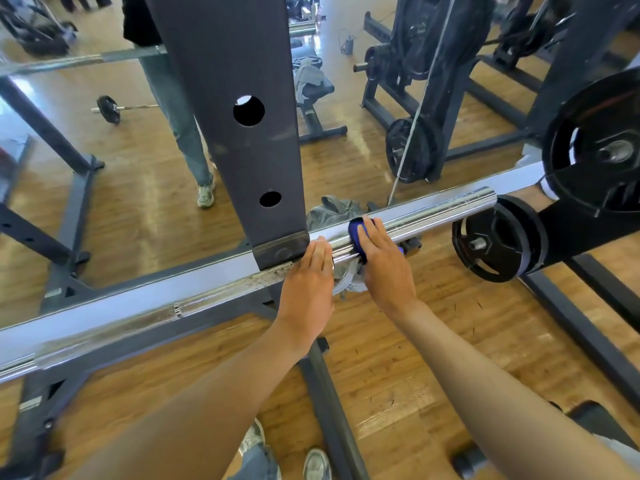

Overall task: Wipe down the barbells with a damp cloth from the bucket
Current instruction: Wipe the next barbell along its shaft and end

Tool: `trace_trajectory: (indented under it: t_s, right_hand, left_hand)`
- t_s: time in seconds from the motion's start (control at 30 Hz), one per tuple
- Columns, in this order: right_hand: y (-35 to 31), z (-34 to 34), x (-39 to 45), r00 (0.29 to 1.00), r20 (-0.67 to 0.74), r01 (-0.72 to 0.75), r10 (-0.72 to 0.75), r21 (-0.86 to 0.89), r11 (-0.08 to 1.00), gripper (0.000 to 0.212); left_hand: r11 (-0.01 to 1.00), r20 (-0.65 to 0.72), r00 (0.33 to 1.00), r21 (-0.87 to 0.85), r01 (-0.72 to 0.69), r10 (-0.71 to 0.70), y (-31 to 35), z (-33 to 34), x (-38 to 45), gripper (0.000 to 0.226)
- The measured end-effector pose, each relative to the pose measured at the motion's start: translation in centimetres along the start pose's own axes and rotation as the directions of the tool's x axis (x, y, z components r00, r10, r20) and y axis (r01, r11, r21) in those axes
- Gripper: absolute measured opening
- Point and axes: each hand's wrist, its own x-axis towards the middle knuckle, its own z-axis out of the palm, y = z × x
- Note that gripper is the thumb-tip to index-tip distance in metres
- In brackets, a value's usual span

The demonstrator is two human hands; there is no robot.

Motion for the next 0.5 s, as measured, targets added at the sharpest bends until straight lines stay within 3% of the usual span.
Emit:
trace_trajectory:
  t_s: [0.07, 0.2, 0.33, 0.47, 0.5]
  right_hand:
    - [-0.5, 0.7, -0.1, 0.998, -0.023, -0.052, 0.052, 0.016, 0.999, 0.076]
    - [-1.4, 1.7, -1.2, 0.978, 0.026, 0.206, -0.205, -0.030, 0.978, 0.080]
    - [-0.7, 1.3, -0.4, 1.000, -0.013, -0.003, 0.003, 0.020, 1.000, 0.080]
    - [-1.4, 1.6, -1.2, 0.982, 0.049, 0.183, -0.185, 0.037, 0.982, 0.080]
    - [-0.8, 1.4, -1.0, 0.985, 0.035, 0.167, -0.169, 0.042, 0.985, 0.080]
  left_hand:
    - [1.000, -0.007, 1.000, -0.005, 0.004, -0.004, 0.2, 0.0, -0.1, 0.083]
    - [0.999, -0.028, 0.999, -0.032, 0.028, -0.029, 0.3, 0.2, -0.2, 0.083]
    - [1.000, -0.026, 1.000, -0.009, 0.008, -0.008, 0.2, 0.6, -0.2, 0.084]
    - [0.999, -0.039, 0.999, -0.021, 0.030, -0.030, 0.3, 0.7, -0.3, 0.084]
    - [1.000, -0.035, 0.999, -0.014, 0.025, -0.026, 0.2, 0.7, -0.3, 0.084]
